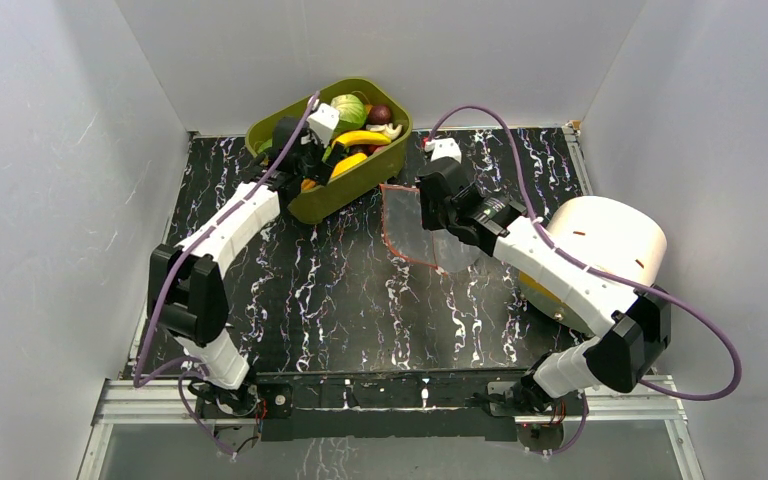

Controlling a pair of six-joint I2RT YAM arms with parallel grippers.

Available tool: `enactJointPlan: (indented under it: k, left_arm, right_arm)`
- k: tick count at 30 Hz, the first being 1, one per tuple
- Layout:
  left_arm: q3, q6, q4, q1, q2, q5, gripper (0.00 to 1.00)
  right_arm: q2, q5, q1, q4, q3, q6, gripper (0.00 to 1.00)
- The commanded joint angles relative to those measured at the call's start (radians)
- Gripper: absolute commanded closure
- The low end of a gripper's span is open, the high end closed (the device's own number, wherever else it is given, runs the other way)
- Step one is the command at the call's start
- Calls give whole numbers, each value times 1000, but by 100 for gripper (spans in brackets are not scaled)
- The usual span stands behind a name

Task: Place the food in the zip-top bag and seal the zipper
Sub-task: Pick up the fake vegetable from the bin.

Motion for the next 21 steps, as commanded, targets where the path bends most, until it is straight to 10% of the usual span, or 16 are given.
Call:
enactJointPlan:
  k: [1,21]
  left_arm:
    - [14,212,117,59,51,-4,17]
    - [391,660,98,123,459,-47,22]
  right_arm:
    - [-31,-19,-10,63,-8,11,100]
    - [20,3,-38,-33,137,-59,100]
